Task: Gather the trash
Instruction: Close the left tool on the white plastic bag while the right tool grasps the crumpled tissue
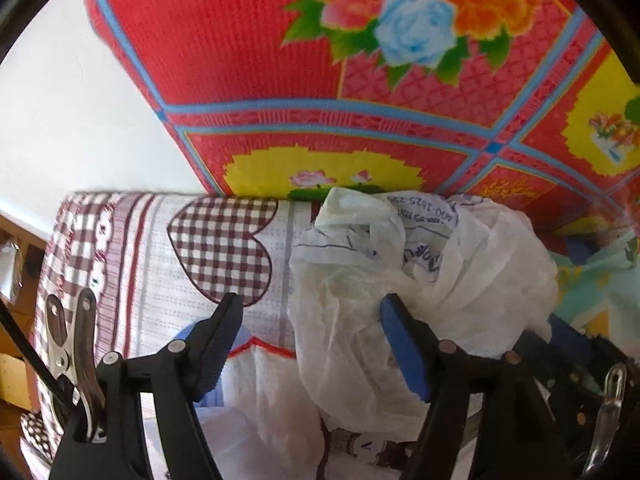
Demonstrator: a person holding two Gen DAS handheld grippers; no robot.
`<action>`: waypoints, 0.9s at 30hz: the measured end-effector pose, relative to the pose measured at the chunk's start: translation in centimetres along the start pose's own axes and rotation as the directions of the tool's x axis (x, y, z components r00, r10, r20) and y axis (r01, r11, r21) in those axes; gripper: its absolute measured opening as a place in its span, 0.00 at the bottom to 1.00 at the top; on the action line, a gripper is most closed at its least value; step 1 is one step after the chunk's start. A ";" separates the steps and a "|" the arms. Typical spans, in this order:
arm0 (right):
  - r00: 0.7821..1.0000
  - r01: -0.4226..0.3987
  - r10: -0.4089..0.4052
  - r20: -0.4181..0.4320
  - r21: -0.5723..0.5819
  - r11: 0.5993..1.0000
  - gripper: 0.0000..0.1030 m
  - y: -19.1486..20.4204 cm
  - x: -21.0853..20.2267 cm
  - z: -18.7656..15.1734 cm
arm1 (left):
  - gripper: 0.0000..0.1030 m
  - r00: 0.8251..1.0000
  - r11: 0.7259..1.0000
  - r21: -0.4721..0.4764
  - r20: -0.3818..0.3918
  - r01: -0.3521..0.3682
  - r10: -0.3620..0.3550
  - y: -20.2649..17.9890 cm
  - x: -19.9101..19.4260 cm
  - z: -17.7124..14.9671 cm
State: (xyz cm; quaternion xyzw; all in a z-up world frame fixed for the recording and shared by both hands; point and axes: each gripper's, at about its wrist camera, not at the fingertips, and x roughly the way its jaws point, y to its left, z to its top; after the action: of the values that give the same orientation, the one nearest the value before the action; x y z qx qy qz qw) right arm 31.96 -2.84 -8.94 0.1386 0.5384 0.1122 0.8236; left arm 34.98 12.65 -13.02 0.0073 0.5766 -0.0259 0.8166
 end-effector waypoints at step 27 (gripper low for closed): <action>0.995 -0.099 0.099 0.022 -0.005 0.995 0.26 1.0 1.0 -0.1 | 0.22 0.996 0.996 0.026 0.024 0.088 -0.088 -3.3 0.1 -1.9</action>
State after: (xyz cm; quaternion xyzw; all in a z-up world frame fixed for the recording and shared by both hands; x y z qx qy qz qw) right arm 32.23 -1.55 -9.46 0.1645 0.5213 0.1522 0.8234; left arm 33.02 9.40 -13.65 -0.0084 0.5658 -0.0690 0.8216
